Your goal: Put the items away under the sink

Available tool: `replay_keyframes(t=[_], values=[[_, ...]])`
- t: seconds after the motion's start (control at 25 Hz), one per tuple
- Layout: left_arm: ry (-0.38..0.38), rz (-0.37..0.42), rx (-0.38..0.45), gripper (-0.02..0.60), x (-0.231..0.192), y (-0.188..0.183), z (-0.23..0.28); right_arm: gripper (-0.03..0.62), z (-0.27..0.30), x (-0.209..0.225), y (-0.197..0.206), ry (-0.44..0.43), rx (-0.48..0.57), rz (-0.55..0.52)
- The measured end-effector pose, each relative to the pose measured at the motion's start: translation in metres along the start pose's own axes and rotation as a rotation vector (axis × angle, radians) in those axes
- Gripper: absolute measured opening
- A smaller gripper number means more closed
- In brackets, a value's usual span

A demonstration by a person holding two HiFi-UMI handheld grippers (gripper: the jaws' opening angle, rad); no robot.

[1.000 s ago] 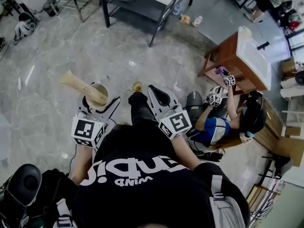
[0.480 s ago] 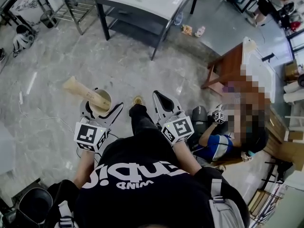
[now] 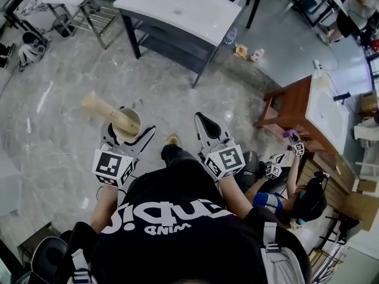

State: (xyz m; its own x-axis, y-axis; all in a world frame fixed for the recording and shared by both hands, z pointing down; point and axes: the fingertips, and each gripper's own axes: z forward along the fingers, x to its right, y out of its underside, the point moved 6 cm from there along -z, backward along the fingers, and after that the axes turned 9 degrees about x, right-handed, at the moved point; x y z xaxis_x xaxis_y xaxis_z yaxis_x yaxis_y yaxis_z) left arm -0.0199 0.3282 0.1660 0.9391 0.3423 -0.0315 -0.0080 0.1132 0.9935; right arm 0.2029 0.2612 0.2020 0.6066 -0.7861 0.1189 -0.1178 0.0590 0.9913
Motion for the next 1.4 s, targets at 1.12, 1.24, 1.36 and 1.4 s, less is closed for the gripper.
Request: replay_keyframes(t=[1.12, 1.24, 1.36, 1.4], values=[[0.025, 0.036, 0.004, 0.453, -0.147, -0.01, 0.188, 0.018, 0.197, 0.105, 0.003, -0.046, -0.016, -0.019], [0.048, 0.058, -0.008, 0.453, -0.16, 0.0, 0.211, 0.018, 0.214, 0.115, 0.011, -0.043, -0.014, -0.029], [0.06, 0.062, -0.011, 0.453, -0.168, 0.018, 0.229, 0.018, 0.226, 0.124, 0.023, -0.046, -0.021, -0.044], [0.065, 0.063, -0.011, 0.453, -0.171, 0.024, 0.234, 0.018, 0.229, 0.127, 0.027, -0.042, -0.019, -0.047]])
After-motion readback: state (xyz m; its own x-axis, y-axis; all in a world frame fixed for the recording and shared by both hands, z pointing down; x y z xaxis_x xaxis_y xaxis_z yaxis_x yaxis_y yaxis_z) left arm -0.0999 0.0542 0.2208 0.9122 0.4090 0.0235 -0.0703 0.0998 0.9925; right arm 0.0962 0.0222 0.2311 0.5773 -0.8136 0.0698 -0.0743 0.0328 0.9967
